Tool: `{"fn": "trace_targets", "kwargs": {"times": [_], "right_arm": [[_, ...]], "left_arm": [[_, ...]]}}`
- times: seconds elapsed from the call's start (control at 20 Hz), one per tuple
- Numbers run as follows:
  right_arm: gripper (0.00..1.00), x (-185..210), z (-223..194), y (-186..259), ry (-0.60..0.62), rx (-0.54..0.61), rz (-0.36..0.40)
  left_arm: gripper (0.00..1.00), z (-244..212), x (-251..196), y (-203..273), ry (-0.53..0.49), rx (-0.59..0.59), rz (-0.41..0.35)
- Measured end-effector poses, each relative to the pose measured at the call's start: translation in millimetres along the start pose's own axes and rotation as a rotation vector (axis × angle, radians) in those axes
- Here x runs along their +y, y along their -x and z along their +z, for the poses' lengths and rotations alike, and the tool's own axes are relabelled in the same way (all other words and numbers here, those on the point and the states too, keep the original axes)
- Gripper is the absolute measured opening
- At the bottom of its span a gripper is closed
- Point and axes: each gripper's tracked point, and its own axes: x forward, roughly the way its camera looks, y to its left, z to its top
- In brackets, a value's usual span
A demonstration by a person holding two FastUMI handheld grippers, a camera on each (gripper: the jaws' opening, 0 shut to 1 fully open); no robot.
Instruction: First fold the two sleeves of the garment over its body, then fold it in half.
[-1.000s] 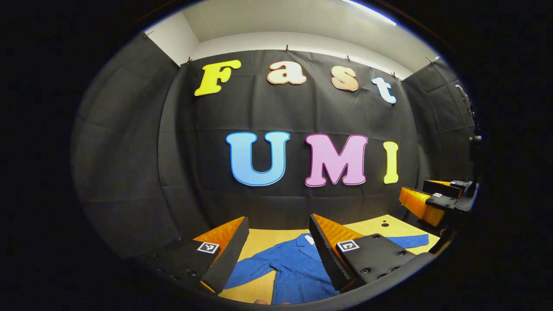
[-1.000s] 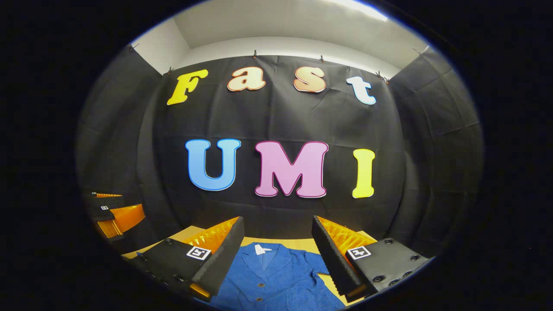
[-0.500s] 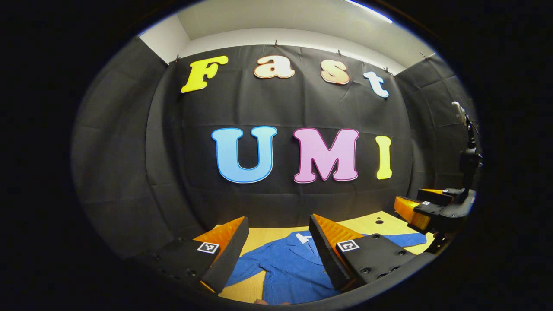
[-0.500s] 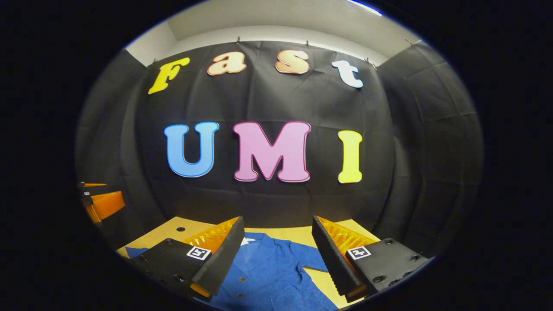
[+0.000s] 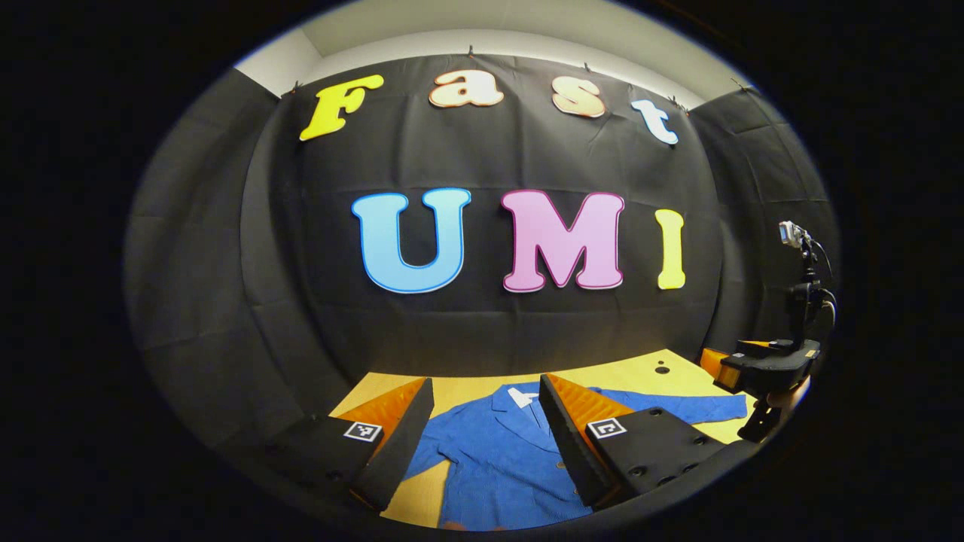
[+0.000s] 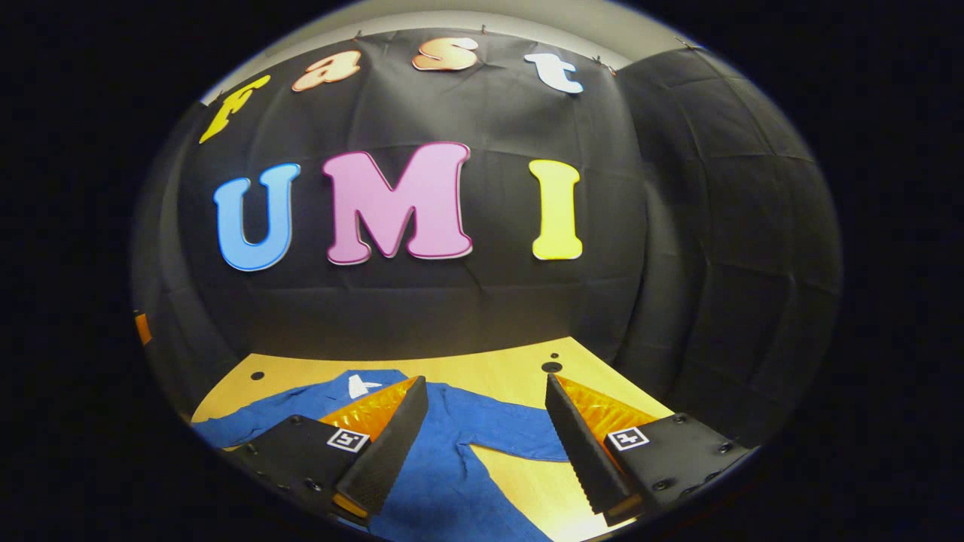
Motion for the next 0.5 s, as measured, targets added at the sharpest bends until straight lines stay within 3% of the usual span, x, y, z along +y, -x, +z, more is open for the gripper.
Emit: {"fn": "trace_targets", "kwargs": {"times": [0.1, 0.15, 0.5], "right_arm": [[0.94, -17, -21, -18, 0.001, 0.064, -0.018], [0.99, -31, -34, -27, 0.011, 0.093, -0.037], [0.99, -142, -139, -71, -0.047, 0.347, -0.216]], "left_arm": [[0.81, -7, -10, -12, 0.000, 0.041, -0.005], [0.81, -11, -15, -17, 0.010, 0.056, -0.003], [0.84, -28, -60, -54, 0.064, 0.131, -0.030]]}}
